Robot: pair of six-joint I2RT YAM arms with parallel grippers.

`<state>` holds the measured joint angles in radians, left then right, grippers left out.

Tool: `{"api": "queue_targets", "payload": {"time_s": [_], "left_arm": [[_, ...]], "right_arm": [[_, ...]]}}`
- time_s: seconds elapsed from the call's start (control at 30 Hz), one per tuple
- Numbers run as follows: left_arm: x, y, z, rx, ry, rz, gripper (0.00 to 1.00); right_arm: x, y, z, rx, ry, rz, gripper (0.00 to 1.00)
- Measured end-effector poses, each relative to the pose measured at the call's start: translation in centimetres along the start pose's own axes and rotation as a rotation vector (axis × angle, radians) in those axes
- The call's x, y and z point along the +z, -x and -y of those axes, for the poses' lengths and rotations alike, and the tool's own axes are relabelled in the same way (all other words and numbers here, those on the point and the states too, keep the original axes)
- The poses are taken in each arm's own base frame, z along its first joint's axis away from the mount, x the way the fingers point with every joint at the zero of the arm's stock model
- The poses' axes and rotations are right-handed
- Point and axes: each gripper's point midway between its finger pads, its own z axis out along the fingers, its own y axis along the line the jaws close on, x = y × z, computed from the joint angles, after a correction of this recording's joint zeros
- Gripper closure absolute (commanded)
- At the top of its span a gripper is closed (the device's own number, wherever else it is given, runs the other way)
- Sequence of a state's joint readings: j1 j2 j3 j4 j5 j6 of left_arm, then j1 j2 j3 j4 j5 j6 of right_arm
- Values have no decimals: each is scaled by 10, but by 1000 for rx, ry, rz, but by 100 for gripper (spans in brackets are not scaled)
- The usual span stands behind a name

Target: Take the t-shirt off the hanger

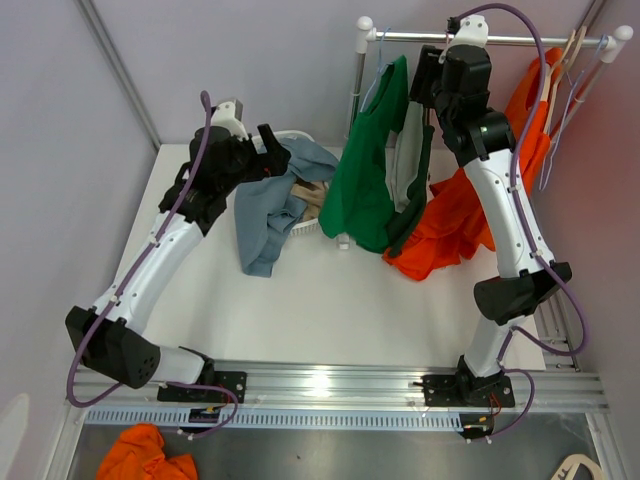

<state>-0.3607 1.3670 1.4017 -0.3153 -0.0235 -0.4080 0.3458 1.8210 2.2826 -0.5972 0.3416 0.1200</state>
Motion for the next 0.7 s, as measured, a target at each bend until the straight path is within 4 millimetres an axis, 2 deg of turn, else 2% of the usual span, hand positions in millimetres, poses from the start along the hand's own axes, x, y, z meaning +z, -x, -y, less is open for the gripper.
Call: {"api": "queue_targets", "payload": {"time_s": [0.27, 0.43, 0.7], "left_arm": [[0, -3, -1, 1, 3, -5, 1], [0, -4, -2, 1, 4, -8, 0], [0, -3, -4, 8, 13, -4, 1]], "right_arm": [[0, 2, 9, -19, -43, 10, 42], [5, 5, 15, -21, -65, 26, 47], [36, 2, 25, -18, -96, 45, 48]]}}
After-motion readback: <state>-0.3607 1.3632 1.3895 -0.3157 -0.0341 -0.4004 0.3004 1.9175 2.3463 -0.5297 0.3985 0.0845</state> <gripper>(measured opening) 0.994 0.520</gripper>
